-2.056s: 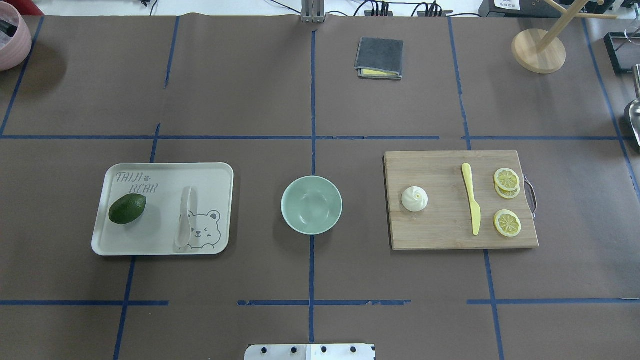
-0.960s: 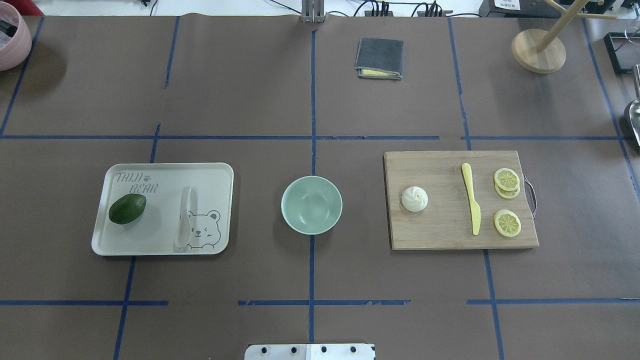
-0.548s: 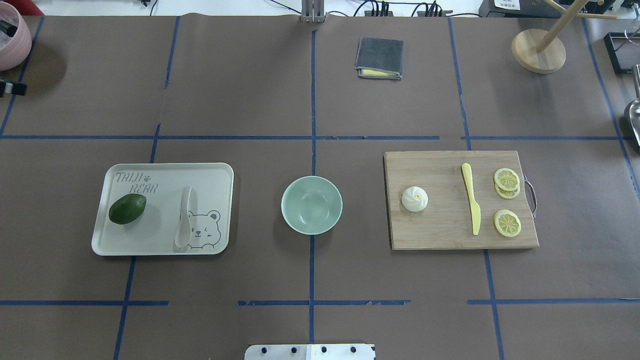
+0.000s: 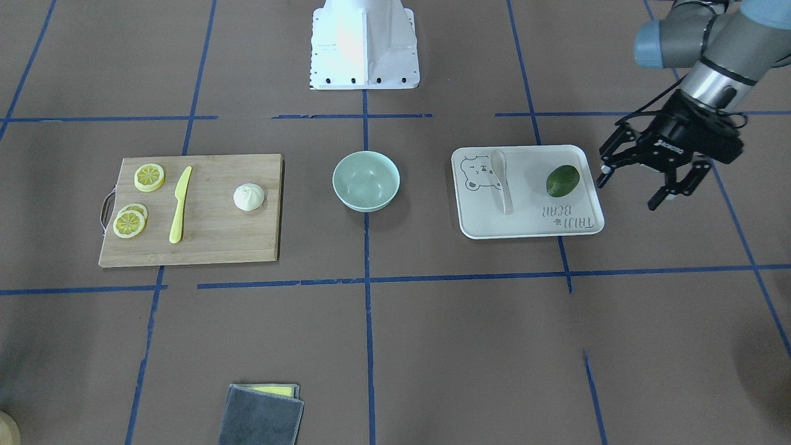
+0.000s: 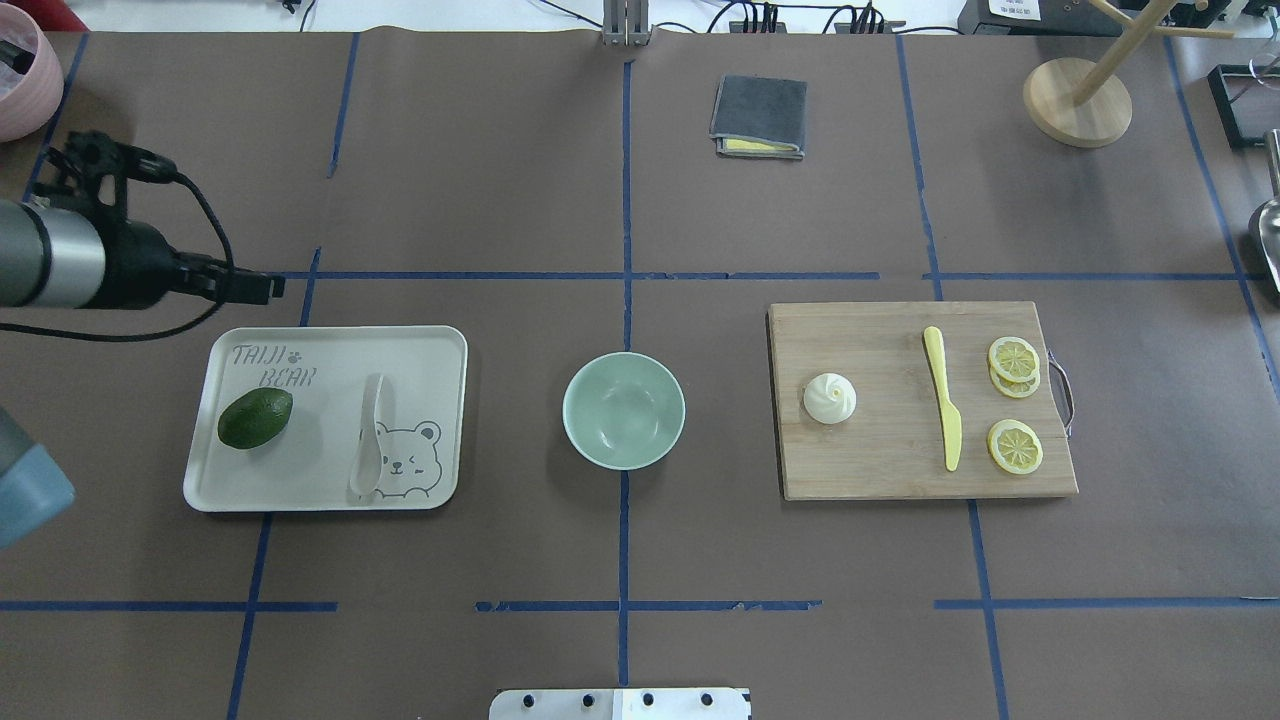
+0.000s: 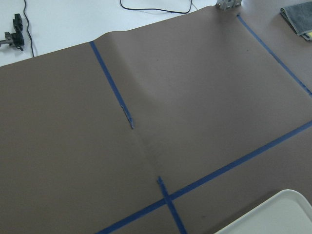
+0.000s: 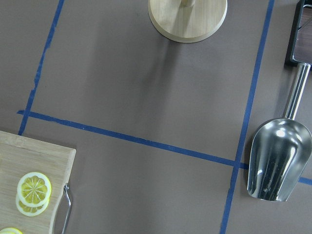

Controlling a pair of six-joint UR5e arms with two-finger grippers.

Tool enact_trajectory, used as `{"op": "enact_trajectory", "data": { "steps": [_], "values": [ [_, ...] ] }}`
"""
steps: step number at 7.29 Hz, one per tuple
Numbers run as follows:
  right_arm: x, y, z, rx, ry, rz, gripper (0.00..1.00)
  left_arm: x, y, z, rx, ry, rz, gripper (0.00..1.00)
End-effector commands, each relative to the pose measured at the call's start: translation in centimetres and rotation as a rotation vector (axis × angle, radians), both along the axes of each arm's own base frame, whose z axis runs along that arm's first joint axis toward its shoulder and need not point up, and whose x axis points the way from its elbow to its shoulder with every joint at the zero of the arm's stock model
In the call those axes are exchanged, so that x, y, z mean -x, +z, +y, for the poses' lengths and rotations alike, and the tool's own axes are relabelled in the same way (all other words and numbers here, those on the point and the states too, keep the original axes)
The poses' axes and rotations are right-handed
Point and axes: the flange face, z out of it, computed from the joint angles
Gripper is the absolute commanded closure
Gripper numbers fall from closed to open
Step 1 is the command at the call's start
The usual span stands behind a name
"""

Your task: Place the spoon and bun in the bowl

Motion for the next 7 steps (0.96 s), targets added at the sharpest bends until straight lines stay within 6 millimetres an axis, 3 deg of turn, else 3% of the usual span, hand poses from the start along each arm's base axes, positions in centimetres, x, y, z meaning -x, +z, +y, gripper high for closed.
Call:
{"op": "enact_trajectory", "data": {
  "steps": [1,2,4,7],
  "values": [
    [0.1,-0.1,0.1,0.028,0.020,-0.020,0.00,-7.9,-1.1,2.3,0.123,-0.052,-0.103,0.00],
    [0.1,-0.1,0.1,0.029,0.022,-0.020,0.00,-10.7,-1.4,3.6,0.192,-0.086,-0.109,0.00],
    [0.1,0.1,0.2,0.032,0.021,-0.020,0.00,-15.9,-2.2,5.2,0.299,-0.152,-0.054,0.20],
    [0.1,0.1,0.2,0.032,0.021,-0.020,0.00,-16.0,-1.6,5.4,0.305,-0.152,-0.061,0.30]
  ]
}}
